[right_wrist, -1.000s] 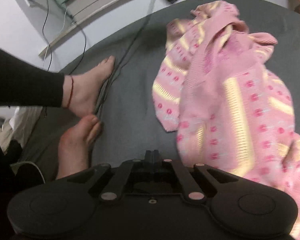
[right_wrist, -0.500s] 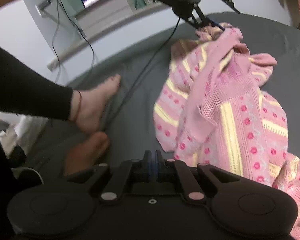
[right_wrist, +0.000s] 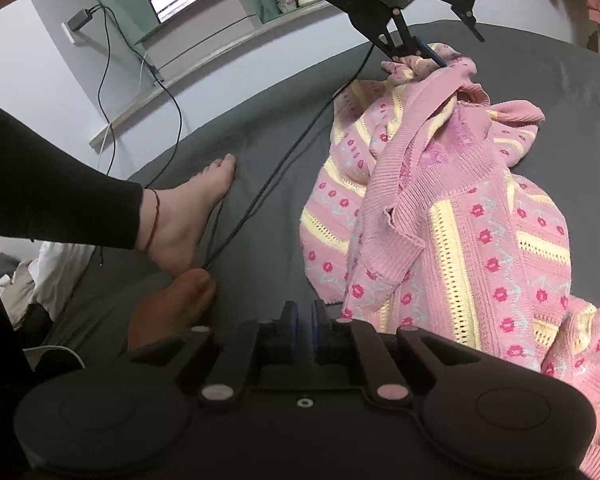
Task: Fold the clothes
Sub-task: 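Grasp the cardigan hem with the left tool while the right tool holds another edge, then lift the cardigan with both tools and shake it out in the air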
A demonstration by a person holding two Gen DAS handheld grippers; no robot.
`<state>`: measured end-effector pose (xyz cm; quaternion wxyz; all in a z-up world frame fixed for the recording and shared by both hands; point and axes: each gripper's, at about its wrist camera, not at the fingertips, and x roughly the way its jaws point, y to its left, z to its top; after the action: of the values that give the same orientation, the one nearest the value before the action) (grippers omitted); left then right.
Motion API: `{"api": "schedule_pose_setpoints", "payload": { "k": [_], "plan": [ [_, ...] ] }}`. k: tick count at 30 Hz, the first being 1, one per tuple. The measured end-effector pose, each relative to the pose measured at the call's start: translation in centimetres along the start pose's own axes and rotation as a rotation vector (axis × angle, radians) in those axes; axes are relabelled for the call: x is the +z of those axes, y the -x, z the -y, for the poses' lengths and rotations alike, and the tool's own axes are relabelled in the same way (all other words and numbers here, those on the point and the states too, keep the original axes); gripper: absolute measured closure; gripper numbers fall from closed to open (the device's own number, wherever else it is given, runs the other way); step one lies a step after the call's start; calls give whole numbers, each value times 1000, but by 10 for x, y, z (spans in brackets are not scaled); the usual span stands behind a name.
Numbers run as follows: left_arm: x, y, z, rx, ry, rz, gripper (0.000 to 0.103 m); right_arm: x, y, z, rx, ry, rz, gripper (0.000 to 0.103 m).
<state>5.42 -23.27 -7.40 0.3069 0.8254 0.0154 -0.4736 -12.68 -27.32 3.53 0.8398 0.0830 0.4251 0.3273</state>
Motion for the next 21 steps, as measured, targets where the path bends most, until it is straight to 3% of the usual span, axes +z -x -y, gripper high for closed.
{"api": "schedule_pose_setpoints", "payload": {
  "k": [1, 7, 12, 16, 21],
  "plan": [
    [1, -3, -1, -11, 3, -6, 64, 0, 0, 0, -1, 0, 1, 95],
    [7, -10, 2, -46, 10, -15, 83, 0, -1, -1, -11, 1, 0, 93],
    [9, -12, 4, -63, 24, -10, 93, 0, -1, 0, -26, -11, 4, 89],
    [14, -8, 9, -8, 103, -4, 97, 0, -1, -1, -27, -11, 9, 89],
    [2, 23, 19, 114, 197, -24, 97, 2, -2, -5, -34, 10, 14, 89]
  ]
}}
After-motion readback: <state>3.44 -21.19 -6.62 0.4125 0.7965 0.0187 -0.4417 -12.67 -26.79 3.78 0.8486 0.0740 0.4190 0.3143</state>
